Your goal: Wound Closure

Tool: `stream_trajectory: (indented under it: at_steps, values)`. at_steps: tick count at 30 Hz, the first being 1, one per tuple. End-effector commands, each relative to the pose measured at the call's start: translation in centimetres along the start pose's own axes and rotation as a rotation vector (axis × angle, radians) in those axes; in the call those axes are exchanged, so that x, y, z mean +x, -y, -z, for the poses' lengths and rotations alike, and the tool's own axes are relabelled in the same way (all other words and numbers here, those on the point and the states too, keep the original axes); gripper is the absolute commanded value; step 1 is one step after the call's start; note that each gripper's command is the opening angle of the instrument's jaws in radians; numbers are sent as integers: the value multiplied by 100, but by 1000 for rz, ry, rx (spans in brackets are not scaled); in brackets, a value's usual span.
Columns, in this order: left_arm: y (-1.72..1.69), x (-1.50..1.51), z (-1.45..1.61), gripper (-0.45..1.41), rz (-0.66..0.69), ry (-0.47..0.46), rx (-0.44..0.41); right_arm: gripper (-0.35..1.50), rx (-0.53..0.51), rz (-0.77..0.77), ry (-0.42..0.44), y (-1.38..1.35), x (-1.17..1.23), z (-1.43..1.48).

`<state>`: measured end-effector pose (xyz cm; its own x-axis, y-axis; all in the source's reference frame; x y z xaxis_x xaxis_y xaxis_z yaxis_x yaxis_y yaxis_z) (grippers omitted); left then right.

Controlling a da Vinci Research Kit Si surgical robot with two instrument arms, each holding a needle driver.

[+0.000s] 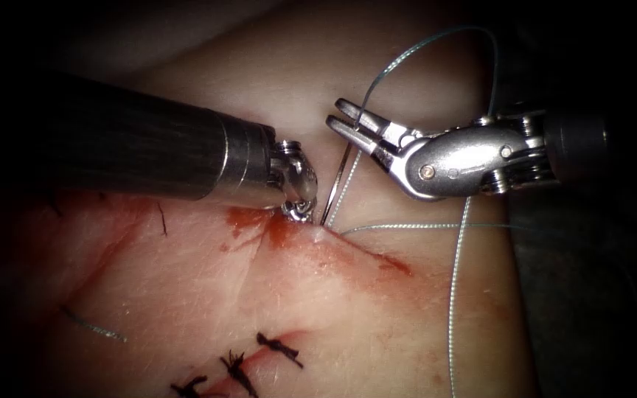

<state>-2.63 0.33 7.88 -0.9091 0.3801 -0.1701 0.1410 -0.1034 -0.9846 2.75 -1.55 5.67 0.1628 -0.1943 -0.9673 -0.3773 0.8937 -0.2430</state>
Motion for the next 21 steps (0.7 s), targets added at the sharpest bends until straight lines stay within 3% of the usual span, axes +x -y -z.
stream_trajectory:
  at_steps: [1, 21]
  values:
    - [6, 3, -3, -45, 0, 1, -1, -35, 3, 2, -5, 4, -1, -8]
    - [6, 3, -3, -45, 0, 1, -2, -35, -4, -53, -2, 8, 6, -6]
